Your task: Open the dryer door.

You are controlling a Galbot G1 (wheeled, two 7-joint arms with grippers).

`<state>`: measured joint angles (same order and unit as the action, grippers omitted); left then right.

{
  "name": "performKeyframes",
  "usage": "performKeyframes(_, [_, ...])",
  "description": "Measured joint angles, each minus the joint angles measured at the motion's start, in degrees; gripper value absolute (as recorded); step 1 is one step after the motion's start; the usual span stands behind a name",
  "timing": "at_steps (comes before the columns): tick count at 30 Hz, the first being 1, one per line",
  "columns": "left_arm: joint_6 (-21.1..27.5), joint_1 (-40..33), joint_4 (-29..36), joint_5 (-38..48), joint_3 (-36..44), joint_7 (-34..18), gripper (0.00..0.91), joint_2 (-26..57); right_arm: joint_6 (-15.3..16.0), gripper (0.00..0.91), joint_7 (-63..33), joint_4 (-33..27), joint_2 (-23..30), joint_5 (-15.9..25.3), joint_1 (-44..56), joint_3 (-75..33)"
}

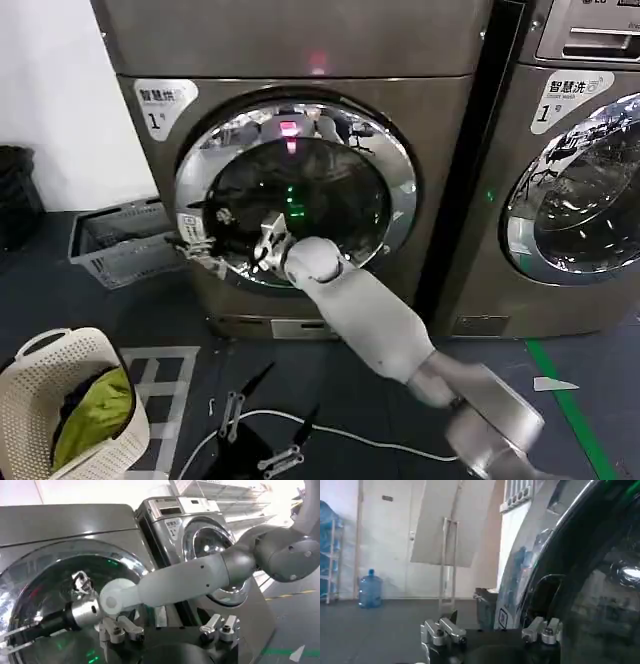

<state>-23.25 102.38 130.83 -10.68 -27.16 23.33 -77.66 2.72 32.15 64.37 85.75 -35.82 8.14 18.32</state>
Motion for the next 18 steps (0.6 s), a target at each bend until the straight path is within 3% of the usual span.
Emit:
performKeyframes(9, [0.06,-0.98,-0.73,0.14,0.22,0.02,0.907,0.36,-0.69,0.907,6.05,3.17,-3.46,-3.25,1.01,0.83])
performKeyframes(15, [0.14,-1.15,-1.27,0.25,0.16,0.06,0.907,0.92,-4.05,0.907,11.47,4.84,-5.95,-7.19,1.36,2.01])
performKeyframes(18, [0.28,-0.93,-1.33,0.00,0.03,0.18,0.907,0.97,-4.19,0.907,14.90,5.91,-7.25,-9.48,1.59,1.96])
